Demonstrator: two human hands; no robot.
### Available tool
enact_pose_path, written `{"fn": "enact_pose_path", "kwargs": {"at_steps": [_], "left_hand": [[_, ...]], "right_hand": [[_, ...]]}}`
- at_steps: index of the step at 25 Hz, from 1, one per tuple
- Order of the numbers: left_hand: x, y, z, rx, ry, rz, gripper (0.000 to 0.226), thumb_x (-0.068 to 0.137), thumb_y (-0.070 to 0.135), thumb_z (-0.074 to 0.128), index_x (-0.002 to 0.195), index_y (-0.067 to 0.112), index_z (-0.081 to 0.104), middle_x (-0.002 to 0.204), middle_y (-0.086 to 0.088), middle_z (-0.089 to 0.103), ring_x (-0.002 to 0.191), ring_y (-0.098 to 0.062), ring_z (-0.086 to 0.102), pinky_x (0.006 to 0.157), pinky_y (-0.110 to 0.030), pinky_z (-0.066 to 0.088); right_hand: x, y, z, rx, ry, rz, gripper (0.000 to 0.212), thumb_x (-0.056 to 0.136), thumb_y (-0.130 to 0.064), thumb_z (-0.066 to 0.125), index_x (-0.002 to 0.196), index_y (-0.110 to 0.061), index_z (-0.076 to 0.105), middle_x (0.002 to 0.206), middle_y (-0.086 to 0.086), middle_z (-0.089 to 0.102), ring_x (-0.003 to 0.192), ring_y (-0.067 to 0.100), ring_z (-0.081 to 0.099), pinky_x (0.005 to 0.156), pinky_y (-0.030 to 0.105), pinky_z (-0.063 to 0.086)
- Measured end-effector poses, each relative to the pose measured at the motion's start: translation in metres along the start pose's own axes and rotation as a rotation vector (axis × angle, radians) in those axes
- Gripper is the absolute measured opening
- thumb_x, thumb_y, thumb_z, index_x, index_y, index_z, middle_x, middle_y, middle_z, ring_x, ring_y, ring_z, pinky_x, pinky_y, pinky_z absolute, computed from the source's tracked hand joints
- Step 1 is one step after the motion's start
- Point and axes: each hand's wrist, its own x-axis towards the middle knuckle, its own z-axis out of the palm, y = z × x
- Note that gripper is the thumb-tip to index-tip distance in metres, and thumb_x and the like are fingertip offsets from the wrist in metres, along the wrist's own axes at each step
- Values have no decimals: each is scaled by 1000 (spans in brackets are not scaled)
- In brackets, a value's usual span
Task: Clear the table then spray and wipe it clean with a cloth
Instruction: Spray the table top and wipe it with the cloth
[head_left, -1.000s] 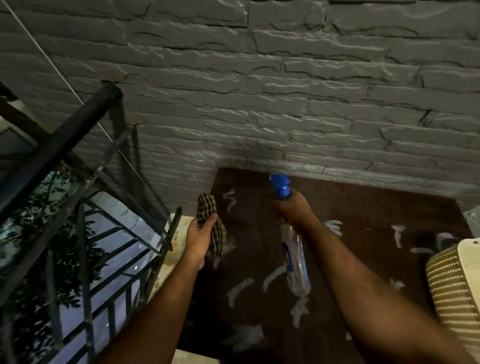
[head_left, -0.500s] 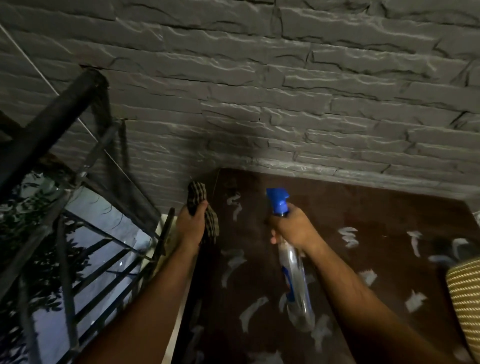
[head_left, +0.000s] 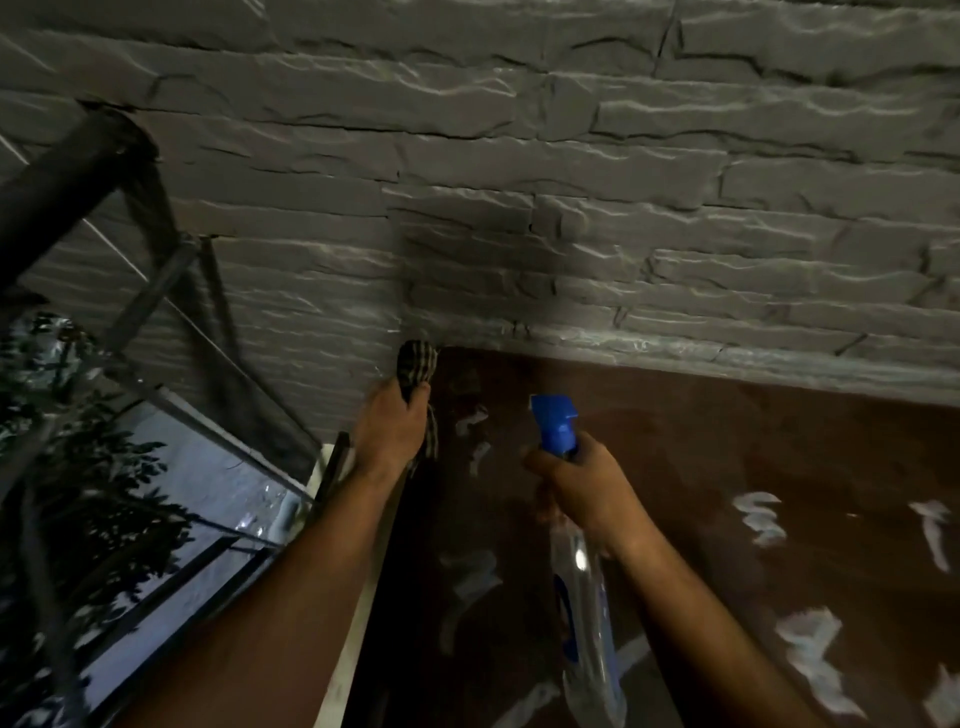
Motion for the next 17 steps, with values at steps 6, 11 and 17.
{"fn": "enact_pose_path", "kwargs": {"at_steps": [6, 11, 17], "left_hand": [[40, 22, 55, 171, -24, 151, 45, 94, 36, 51, 128, 7, 53, 123, -22, 53, 113, -37, 50, 95, -41, 40], [48, 13, 99, 345, -140, 203, 52, 99, 43, 42, 134, 6, 50, 140, -25, 44, 130, -38, 38, 110, -37, 27], [68, 20, 114, 552, 52, 228, 41, 97, 40, 40, 118, 11, 61, 125, -20, 55, 117, -37, 47, 97, -47, 37]], "right_hand": [[46, -3, 0, 41, 51, -34, 40, 65, -55, 71, 88, -25, 59, 70, 3, 65, 68, 28, 66, 78, 58, 58], [58, -2, -7, 61, 29, -26, 20, 81, -40, 69, 79, -22, 59, 82, 8, 69, 78, 30, 69, 83, 57, 56], [73, 14, -15, 202, -74, -9, 19, 89, -26, 63, 103, -18, 54, 85, 9, 64, 76, 27, 67, 79, 58, 59]]}}
